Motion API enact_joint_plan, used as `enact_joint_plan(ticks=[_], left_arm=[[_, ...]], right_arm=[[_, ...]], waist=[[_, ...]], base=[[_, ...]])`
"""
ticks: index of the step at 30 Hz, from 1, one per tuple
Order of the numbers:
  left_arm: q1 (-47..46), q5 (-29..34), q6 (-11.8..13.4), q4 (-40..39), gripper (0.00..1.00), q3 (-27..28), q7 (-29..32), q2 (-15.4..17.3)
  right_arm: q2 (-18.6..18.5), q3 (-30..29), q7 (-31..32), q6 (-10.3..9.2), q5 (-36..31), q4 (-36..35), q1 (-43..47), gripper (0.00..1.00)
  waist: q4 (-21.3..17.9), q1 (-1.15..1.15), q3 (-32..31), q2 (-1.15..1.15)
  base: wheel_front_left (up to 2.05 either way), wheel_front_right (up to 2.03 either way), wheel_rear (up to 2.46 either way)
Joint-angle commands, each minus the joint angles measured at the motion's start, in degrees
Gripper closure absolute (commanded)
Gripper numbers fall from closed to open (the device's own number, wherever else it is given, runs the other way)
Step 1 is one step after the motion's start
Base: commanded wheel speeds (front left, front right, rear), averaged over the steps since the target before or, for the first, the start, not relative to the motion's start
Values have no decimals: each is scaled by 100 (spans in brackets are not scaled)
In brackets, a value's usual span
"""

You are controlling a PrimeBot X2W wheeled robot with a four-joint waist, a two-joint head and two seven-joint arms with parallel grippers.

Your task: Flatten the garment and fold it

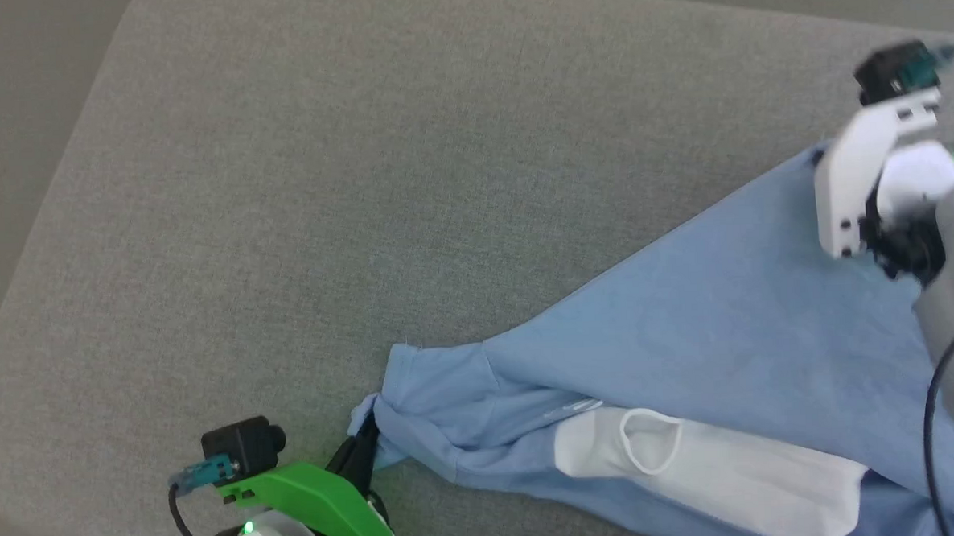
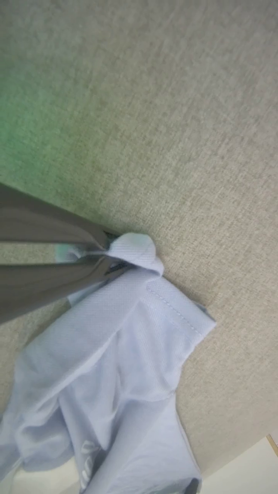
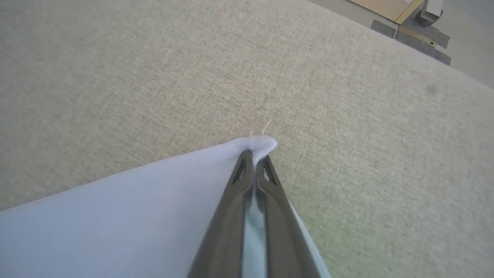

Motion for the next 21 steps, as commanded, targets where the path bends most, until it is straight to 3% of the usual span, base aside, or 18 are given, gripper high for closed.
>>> enact_joint_plan(ticks=[1,6,10,21], left_arm=[[93,2,84,121,100,32,19,74],[288,16,191,21,100,144,59,232],[431,37,294,-148,100,234,99,351],[634,170,495,-514,100,371,49,543]], right_arm=[[75,-177,-357,-10,38,-113,309,100],[576,-923,-1675,-10,154,-709,1205,100],[871,-1130,-2298,-10,150,-1338,1963,100],[1290,-1693,-2957,-10,73,-3087,3913,100]], waist=[[-103,0,-253,0],[-360,0,-676,0],[-616,0,-925,0],[-1222,0,-1356,0]], base=[[0,0,0],[0,0,0],[0,0,0],[0,0,0]])
